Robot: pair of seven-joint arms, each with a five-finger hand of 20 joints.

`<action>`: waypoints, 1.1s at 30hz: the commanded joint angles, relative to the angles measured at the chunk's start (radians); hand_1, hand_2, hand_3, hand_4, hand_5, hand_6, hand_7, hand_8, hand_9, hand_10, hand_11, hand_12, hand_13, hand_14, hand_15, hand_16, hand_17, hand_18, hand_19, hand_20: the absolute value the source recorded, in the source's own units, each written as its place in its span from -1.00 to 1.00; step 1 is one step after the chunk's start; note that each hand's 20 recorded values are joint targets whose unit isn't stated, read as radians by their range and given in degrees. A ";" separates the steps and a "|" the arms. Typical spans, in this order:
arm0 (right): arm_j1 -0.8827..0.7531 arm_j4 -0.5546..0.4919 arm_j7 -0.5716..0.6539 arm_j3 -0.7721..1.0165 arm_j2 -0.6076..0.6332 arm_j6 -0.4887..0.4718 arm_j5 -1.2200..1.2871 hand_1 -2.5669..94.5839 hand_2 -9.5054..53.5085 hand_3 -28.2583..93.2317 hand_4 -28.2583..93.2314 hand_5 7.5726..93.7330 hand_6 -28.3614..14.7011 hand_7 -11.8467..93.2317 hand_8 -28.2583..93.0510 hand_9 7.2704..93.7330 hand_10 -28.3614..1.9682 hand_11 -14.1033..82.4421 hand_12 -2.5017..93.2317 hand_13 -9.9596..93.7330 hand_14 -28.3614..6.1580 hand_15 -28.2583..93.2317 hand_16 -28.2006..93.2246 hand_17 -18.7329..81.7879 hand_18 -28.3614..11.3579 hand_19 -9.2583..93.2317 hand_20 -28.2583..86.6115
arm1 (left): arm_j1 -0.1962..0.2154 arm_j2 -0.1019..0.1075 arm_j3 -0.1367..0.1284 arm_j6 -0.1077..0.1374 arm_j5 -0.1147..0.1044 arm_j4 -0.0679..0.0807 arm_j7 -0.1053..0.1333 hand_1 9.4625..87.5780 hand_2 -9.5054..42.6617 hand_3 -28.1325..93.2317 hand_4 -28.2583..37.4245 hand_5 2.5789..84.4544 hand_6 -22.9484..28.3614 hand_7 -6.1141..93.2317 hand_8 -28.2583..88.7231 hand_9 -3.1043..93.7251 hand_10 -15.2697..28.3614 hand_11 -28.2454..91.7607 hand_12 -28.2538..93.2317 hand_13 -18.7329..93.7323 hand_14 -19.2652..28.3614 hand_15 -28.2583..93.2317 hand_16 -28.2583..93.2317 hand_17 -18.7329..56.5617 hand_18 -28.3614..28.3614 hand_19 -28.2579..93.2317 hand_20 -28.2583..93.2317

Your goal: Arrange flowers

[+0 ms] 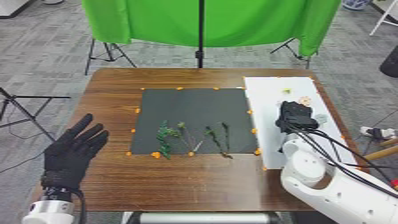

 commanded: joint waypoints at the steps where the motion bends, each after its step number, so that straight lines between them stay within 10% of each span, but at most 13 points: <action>1: 0.091 -0.127 -0.128 -0.045 -0.138 0.065 0.022 0.25 -1.00 0.59 -1.00 0.87 0.31 -0.48 -0.50 0.99 0.35 -0.29 -0.26 0.81 0.33 0.40 -0.21 0.17 -0.56 0.94 -0.13 | 0.032 0.028 0.003 0.023 -0.025 -0.013 0.041 -0.68 -0.43 0.82 -0.93 -0.15 0.25 -0.66 -0.68 -0.20 0.66 -0.16 -0.36 -0.26 1.00 0.28 -0.68 -0.80 0.96 0.38 -0.51; 6: 0.227 -0.087 -0.287 -0.167 -0.339 0.067 0.058 0.25 -1.00 0.59 -1.00 0.87 0.30 -0.49 -0.50 0.98 0.35 -0.27 -0.26 0.80 0.32 0.41 -0.20 0.15 -0.55 0.95 -0.13 | 0.022 0.032 0.000 0.026 -0.027 -0.014 0.050 -0.68 -0.43 0.82 -0.94 -0.16 0.25 -0.65 -0.68 -0.20 0.66 -0.16 -0.36 -0.25 1.00 0.28 -0.68 -0.79 0.97 0.40 -0.49; 10: 0.288 0.014 -0.448 -0.233 -0.505 0.061 0.052 0.24 -1.00 0.60 -1.00 0.86 0.30 -0.49 -0.49 0.97 0.33 -0.25 -0.26 0.78 0.32 0.43 -0.19 0.14 -0.54 0.96 -0.12 | 0.049 0.060 0.001 0.043 -0.044 -0.019 0.102 -0.67 -0.43 0.81 -0.94 -0.16 0.25 -0.66 -0.68 -0.19 0.66 -0.17 -0.36 -0.24 1.00 0.27 -0.68 -0.77 0.98 0.41 -0.48; 19: 0.470 0.196 -0.505 -0.531 -0.597 0.153 0.060 0.20 -1.00 0.62 -1.00 0.84 0.35 -0.48 -0.50 0.95 0.33 -0.19 -0.29 0.76 0.33 0.45 -0.19 0.08 -0.53 0.96 -0.09 | -0.067 0.089 0.028 0.019 -0.024 0.014 0.045 -0.68 -0.43 0.81 -0.93 -0.15 0.25 -0.66 -0.67 -0.19 0.66 -0.17 -0.36 -0.24 1.00 0.27 -0.67 -0.77 0.98 0.41 -0.47; 20: 0.479 0.196 -0.449 -0.557 -0.590 0.157 0.062 0.19 -1.00 0.63 -1.00 0.84 0.36 -0.48 -0.50 0.95 0.33 -0.18 -0.30 0.76 0.33 0.46 -0.19 0.07 -0.53 0.95 -0.08 | -0.132 0.056 0.028 -0.020 0.006 0.039 -0.040 -0.68 -0.43 0.82 -0.93 -0.15 0.25 -0.66 -0.67 -0.19 0.66 -0.17 -0.36 -0.24 1.00 0.27 -0.67 -0.77 0.98 0.41 -0.47; 26: 0.446 0.196 -0.457 -0.556 -0.585 0.075 0.067 0.18 -1.00 0.62 -1.00 0.84 0.39 -0.48 -0.51 0.94 0.34 -0.16 -0.32 0.73 0.33 0.47 -0.19 0.05 -0.52 0.94 -0.07 | -0.108 0.080 0.044 0.004 -0.016 0.029 0.008 -0.68 -0.43 0.81 -0.93 -0.15 0.25 -0.66 -0.67 -0.19 0.66 -0.17 -0.36 -0.24 1.00 0.27 -0.67 -0.77 0.99 0.41 -0.47; 33: 0.405 0.180 -0.472 -0.488 -0.579 -0.087 0.071 0.15 -1.00 0.59 -1.00 0.78 0.47 -0.49 -0.54 0.90 0.34 -0.13 -0.35 0.69 0.32 0.49 -0.20 0.00 -0.52 0.91 -0.03 | -0.125 0.101 0.052 0.006 -0.028 0.034 0.009 -0.68 -0.43 0.81 -0.93 -0.15 0.25 -0.66 -0.67 -0.19 0.66 -0.17 -0.36 -0.24 1.00 0.27 -0.67 -0.77 0.99 0.41 -0.46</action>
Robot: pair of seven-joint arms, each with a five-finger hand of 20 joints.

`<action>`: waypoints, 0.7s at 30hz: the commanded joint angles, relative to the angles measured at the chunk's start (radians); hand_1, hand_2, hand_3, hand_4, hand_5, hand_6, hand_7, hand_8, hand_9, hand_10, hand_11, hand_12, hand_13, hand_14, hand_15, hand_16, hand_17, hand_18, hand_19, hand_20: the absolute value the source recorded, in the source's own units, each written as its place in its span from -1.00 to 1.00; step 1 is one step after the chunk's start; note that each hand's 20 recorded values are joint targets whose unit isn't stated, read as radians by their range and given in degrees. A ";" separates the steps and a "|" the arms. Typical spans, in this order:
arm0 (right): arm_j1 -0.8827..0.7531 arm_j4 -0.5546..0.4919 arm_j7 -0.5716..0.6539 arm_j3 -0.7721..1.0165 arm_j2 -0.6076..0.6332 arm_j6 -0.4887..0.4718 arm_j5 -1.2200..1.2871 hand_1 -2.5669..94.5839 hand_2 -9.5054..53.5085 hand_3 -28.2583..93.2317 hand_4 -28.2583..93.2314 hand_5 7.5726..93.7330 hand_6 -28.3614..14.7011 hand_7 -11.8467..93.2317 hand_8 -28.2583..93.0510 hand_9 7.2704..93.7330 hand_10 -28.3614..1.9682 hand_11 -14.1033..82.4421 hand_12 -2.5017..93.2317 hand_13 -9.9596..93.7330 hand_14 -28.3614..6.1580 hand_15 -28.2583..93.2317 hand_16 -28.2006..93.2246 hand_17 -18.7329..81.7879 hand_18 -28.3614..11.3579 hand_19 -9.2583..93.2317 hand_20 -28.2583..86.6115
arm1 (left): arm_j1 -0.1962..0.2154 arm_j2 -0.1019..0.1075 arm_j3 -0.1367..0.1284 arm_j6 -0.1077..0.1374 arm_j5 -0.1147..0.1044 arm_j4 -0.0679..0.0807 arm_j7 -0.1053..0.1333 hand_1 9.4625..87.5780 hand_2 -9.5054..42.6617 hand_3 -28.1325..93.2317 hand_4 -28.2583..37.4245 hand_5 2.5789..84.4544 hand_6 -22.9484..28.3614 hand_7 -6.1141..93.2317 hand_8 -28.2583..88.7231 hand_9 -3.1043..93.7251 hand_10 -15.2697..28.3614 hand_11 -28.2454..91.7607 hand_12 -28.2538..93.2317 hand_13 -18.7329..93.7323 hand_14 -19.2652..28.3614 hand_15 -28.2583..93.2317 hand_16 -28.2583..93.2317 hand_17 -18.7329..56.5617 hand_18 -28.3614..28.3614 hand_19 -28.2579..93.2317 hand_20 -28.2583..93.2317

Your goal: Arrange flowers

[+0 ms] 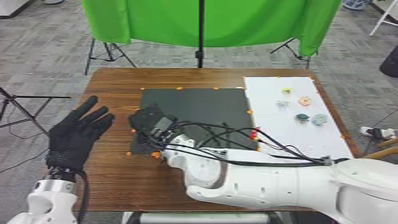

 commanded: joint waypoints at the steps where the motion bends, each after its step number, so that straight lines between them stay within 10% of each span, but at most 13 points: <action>1: -0.055 -0.005 -0.016 0.057 0.019 -0.139 -0.006 0.14 -1.00 0.59 -1.00 0.77 0.47 -0.49 -0.54 0.90 0.34 -0.12 -0.35 0.69 0.33 0.49 -0.20 0.00 -0.53 0.91 -0.03 | 0.013 0.028 0.014 -0.002 -0.015 0.005 0.024 -0.68 -0.43 0.81 -0.93 -0.15 0.25 -0.66 -0.67 -0.19 0.66 -0.17 -0.36 -0.24 1.00 0.27 -0.67 -0.77 0.99 0.41 -0.46; 11: -0.103 -0.016 -0.027 0.118 0.016 -0.193 -0.070 -0.16 -1.00 0.73 -1.00 0.49 0.47 -0.49 -0.72 0.75 0.24 0.08 -0.55 0.62 0.27 0.57 -0.22 -0.06 -0.57 0.87 0.07 | 0.016 0.019 0.008 -0.004 -0.012 0.007 -0.009 -0.68 -0.43 0.81 -0.93 -0.15 0.26 -0.66 -0.67 -0.19 0.66 -0.17 -0.36 -0.24 1.00 0.27 -0.67 -0.77 0.99 0.40 -0.46; 21: -0.140 -0.078 -0.038 0.201 0.049 -0.200 -0.064 -0.31 -1.00 0.71 -1.00 0.40 0.43 -0.51 -0.74 0.73 0.18 0.27 -0.52 0.60 0.17 0.79 -0.21 -0.08 -0.66 0.89 0.12 | 0.096 0.042 -0.002 0.031 -0.048 -0.013 0.044 -0.70 -0.40 0.82 -0.95 -0.15 0.26 -0.67 -0.67 -0.19 0.66 -0.17 -0.36 -0.24 1.00 0.27 -0.67 -0.77 0.98 0.40 -0.46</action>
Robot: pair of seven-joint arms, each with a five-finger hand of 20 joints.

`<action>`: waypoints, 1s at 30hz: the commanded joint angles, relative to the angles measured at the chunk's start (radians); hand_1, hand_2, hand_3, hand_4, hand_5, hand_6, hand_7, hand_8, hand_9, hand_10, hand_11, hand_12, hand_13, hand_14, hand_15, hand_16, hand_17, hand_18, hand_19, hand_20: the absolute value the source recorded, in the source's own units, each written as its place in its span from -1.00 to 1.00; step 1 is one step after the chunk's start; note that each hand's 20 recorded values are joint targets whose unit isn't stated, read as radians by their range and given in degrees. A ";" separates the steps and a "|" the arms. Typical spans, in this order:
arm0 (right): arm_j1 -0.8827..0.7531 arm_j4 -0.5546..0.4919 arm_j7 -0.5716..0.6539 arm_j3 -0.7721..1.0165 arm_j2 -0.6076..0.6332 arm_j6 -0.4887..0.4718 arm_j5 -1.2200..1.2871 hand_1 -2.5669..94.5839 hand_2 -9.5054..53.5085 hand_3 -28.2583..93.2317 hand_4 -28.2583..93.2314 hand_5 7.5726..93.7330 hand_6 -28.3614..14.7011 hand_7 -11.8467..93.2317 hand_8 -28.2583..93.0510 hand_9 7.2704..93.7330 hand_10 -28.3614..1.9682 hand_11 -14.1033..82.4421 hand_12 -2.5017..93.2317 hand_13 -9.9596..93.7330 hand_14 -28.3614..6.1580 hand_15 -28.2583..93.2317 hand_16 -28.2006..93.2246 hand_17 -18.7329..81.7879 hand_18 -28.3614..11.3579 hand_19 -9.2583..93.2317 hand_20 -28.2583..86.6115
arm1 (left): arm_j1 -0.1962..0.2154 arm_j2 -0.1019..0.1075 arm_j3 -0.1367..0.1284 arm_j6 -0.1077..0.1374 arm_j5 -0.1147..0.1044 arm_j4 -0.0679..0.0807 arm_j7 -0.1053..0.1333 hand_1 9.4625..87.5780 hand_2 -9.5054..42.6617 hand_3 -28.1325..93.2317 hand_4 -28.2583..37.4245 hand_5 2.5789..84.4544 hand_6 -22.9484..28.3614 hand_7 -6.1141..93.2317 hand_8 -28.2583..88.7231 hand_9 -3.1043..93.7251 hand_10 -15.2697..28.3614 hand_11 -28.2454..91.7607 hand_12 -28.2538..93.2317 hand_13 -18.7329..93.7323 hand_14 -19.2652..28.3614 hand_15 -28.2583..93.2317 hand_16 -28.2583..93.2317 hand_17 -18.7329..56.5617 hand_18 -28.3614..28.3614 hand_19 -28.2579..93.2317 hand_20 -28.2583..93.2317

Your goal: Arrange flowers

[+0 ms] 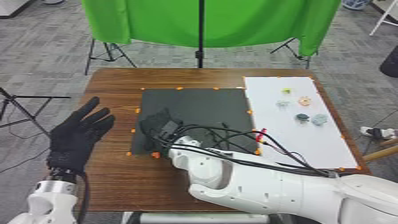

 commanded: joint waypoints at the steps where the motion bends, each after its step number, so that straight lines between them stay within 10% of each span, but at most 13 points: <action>1: -0.031 -0.078 -0.004 0.094 0.040 -0.011 0.015 -0.32 -1.00 0.70 -1.00 0.39 0.43 -0.51 -0.74 0.73 0.17 0.29 -0.51 0.60 0.17 0.80 -0.20 -0.08 -0.67 0.89 0.12 | 0.092 0.030 0.001 0.034 -0.051 -0.011 0.066 -0.70 -0.40 0.82 -0.95 -0.15 0.26 -0.67 -0.67 -0.19 0.66 -0.17 -0.36 -0.24 1.00 0.27 -0.67 -0.77 0.98 0.40 -0.46; 4: -0.095 -0.134 0.030 0.196 0.071 0.040 0.157 -0.37 -1.00 0.66 -1.00 0.38 0.43 -0.52 -0.74 0.73 0.16 0.32 -0.51 0.60 0.15 0.83 -0.19 -0.09 -0.70 0.88 0.13 | 0.124 0.022 0.006 0.045 -0.068 -0.015 0.109 -0.70 -0.39 0.82 -0.96 -0.15 0.25 -0.67 -0.67 -0.19 0.66 -0.17 -0.36 -0.24 1.00 0.27 -0.67 -0.77 0.98 0.40 -0.46; 17: -0.326 -0.345 0.230 0.615 0.438 0.259 0.315 -0.39 -0.94 0.68 -1.00 0.36 0.35 -0.54 -0.73 0.70 0.05 0.31 -0.53 0.56 0.01 0.83 -0.21 -0.14 -0.75 0.84 0.19 | 0.159 -0.047 -0.011 0.031 -0.037 -0.020 0.084 -0.72 -0.39 0.82 -0.98 -0.15 0.25 -0.66 -0.67 -0.19 0.67 -0.17 -0.36 -0.24 1.00 0.27 -0.67 -0.77 0.99 0.40 -0.45; 30: -0.526 -0.297 0.463 0.873 0.612 0.200 0.252 -0.28 -0.91 0.75 -0.98 0.25 0.29 -0.54 -0.73 0.59 -0.05 0.07 -0.58 0.50 0.02 0.69 -0.28 -0.12 -0.76 0.81 0.16 | 0.142 -0.081 -0.002 0.019 -0.017 -0.014 0.063 -0.72 -0.39 0.82 -1.00 -0.15 0.25 -0.66 -0.67 -0.19 0.67 -0.17 -0.36 -0.24 1.00 0.27 -0.67 -0.77 0.99 0.40 -0.45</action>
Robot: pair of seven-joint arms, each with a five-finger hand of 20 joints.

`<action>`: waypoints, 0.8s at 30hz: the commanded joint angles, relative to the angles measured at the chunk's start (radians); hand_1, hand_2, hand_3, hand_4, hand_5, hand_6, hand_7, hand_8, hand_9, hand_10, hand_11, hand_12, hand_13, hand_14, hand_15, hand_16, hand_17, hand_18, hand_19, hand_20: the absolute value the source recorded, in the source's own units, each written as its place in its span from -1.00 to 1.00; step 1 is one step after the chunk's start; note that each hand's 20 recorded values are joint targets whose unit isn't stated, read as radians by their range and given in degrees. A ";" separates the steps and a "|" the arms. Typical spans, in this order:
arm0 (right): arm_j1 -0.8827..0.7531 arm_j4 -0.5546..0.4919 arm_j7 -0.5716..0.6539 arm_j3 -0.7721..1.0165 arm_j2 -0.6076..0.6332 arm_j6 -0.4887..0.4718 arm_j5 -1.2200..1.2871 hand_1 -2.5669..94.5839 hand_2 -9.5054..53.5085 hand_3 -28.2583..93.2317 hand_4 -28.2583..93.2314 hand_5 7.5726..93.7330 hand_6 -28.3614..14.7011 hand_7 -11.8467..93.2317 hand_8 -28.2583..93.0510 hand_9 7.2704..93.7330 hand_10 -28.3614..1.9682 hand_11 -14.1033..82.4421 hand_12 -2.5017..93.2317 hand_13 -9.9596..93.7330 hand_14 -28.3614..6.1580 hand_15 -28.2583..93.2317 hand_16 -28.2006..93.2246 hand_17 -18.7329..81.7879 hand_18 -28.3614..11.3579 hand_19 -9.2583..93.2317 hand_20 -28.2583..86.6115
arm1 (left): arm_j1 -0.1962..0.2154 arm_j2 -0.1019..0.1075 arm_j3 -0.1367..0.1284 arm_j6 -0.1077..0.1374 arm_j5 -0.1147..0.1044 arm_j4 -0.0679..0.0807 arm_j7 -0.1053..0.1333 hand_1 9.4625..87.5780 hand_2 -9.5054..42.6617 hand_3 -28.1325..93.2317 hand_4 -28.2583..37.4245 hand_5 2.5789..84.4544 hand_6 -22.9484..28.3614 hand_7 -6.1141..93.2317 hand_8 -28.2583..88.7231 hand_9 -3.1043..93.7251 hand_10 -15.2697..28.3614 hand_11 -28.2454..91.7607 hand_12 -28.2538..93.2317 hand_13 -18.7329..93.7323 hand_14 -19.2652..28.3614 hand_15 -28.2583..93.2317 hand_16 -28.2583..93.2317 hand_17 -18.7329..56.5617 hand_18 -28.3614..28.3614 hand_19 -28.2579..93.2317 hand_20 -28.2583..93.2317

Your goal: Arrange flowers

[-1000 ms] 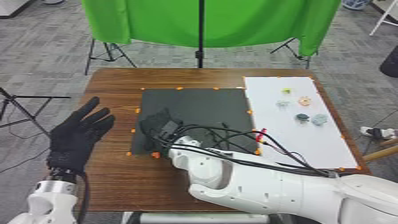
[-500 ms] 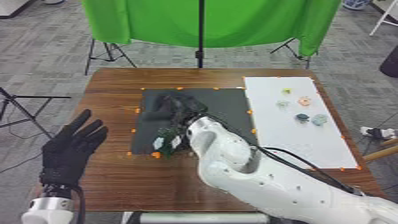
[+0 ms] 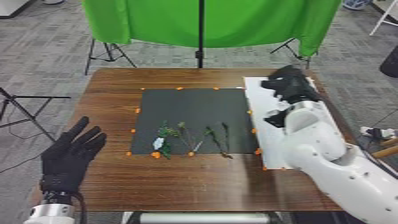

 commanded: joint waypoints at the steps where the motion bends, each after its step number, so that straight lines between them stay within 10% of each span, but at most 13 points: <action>1: -0.085 0.077 0.112 0.067 0.097 -0.059 -0.062 -0.28 -0.91 0.75 -0.98 0.25 0.29 -0.54 -0.73 0.58 -0.05 0.08 -0.58 0.50 0.02 0.69 -0.28 -0.12 -0.76 0.81 0.16 | 0.002 -0.031 0.004 -0.009 0.016 0.003 -0.032 -0.72 -0.39 0.82 -1.00 -0.15 0.25 -0.66 -0.67 -0.19 0.67 -0.17 -0.36 -0.24 1.00 0.27 -0.67 -0.77 0.99 0.40 -0.45; 24: 0.028 0.246 0.097 -0.195 0.094 -0.170 -0.169 -0.19 -1.00 0.72 -1.00 0.22 0.46 -0.51 -0.74 0.51 -0.03 0.10 -0.59 0.49 0.06 0.70 -0.27 -0.11 -0.81 0.79 0.13 | -0.016 -0.090 -0.024 -0.057 0.070 -0.001 -0.117 -0.71 -0.40 0.82 -0.98 -0.15 0.26 -0.66 -0.67 -0.19 0.67 -0.17 -0.36 -0.24 1.00 0.27 -0.67 -0.77 0.99 0.40 -0.44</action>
